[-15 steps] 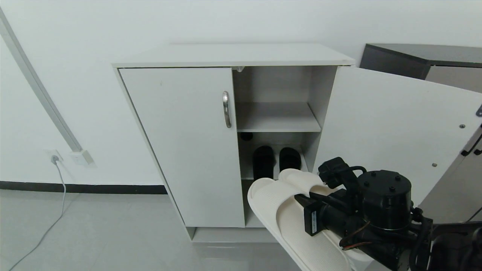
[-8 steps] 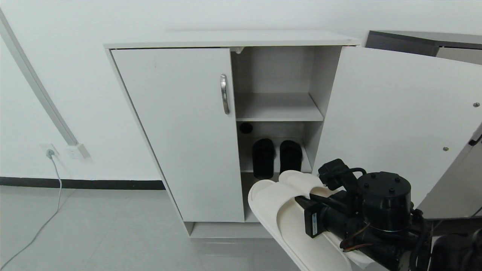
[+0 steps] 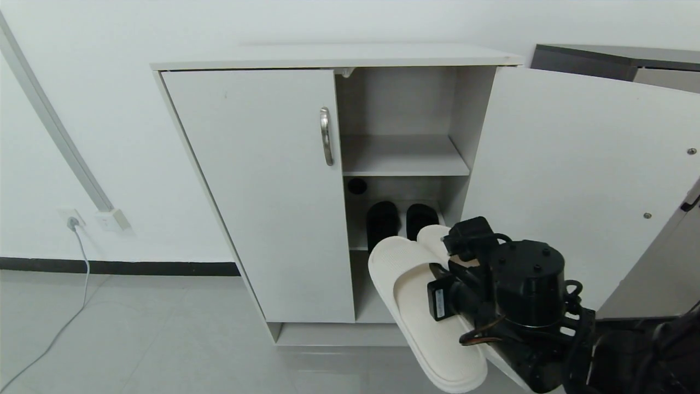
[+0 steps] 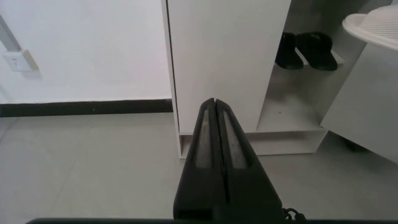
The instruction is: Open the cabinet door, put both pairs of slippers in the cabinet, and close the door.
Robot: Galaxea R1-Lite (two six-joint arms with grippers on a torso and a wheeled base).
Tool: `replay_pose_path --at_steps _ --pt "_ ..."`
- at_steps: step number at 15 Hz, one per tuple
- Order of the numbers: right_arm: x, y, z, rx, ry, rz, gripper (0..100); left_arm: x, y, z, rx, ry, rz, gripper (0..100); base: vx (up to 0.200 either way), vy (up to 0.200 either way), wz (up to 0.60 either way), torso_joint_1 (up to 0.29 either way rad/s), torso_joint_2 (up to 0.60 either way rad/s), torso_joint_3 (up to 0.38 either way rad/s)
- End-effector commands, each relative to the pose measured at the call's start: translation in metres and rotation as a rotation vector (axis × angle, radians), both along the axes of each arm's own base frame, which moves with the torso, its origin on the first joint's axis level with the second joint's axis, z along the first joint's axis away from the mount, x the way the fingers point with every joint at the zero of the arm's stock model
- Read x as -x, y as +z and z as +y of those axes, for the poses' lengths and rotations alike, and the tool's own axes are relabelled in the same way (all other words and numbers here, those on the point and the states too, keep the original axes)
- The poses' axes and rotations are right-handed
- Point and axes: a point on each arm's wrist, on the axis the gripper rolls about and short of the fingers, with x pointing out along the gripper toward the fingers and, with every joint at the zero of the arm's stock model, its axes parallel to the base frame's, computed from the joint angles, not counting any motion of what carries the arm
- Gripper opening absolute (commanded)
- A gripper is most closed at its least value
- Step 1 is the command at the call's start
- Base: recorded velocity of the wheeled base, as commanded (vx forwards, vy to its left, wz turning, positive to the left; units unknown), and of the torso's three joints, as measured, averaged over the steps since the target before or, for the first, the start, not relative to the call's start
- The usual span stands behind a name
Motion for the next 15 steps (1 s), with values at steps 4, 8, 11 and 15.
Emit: replay_pose_path --at_steps 4,8,11,15 --pt "-0.020 0.032 0.046 -0.026 -0.112 0.020 0 0.000 0.000 0.000 -0.001 -0.001 0.002 0 0.000 0.000 0.00 0.000 0.00 0.000" --pt "-0.038 0.080 0.052 -0.114 -0.239 -0.014 0 0.000 0.000 0.000 -0.001 -0.001 0.002 0 0.000 0.000 0.00 0.000 0.00 0.000" --pt "-0.037 0.091 0.051 -0.089 -0.252 -0.016 0 0.000 0.000 0.000 -0.001 0.000 0.000 0 0.000 0.000 0.00 0.000 0.00 0.000" --pt "-0.040 0.095 0.048 -0.081 -0.261 -0.011 0 0.000 0.000 0.000 -0.001 0.000 0.002 0 0.000 0.000 0.00 0.000 0.00 0.000"
